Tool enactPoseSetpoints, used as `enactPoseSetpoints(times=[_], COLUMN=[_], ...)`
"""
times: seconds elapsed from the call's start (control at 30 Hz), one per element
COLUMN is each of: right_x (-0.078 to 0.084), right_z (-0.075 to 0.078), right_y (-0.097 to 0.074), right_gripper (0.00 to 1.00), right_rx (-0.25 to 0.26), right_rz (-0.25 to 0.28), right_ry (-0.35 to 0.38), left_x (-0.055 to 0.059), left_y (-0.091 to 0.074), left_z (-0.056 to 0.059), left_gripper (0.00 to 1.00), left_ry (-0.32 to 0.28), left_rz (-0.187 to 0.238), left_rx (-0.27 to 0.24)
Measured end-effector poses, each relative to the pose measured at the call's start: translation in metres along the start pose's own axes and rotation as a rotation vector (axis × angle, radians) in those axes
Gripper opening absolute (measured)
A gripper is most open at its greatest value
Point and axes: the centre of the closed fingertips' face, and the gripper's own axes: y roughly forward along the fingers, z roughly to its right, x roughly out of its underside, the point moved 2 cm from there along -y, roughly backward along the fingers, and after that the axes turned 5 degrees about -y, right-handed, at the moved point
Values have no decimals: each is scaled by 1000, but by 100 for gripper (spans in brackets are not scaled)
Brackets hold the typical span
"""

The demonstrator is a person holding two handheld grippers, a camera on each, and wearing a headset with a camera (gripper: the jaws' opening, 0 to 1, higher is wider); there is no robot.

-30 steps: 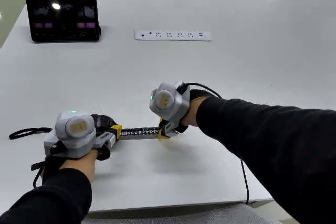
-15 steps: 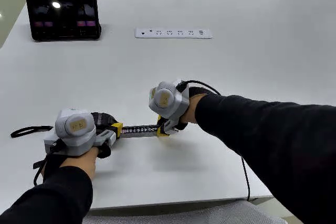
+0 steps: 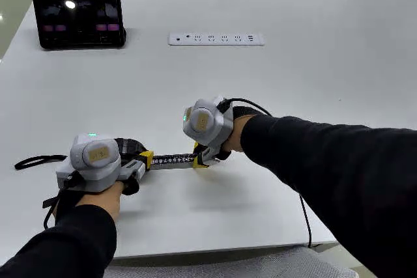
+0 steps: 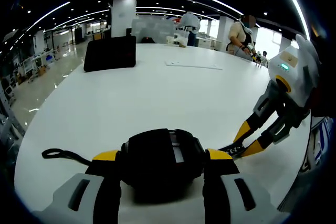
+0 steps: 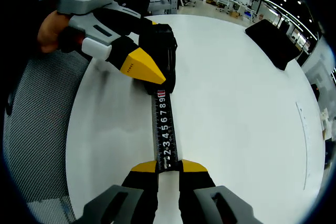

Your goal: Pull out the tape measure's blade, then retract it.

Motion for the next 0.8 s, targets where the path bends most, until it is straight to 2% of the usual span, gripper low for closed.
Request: enactPoseSetpoints(times=[0.17, 0.37, 0.8], right_x=[-2, -3, -8], right_z=[1, 1, 0], right_y=[1, 1, 3], right_gripper=[12, 12, 11], right_rx=[4, 2, 0], right_rz=[-2, -2, 5], right_ry=[25, 2, 1], left_x=[0, 0, 1], left_y=[1, 2, 2], left_z=[0, 0, -1], left_gripper=[58, 58, 58], left_ry=[-1, -1, -4], left_rz=[1, -2, -2], left_rx=[-1, 0, 0])
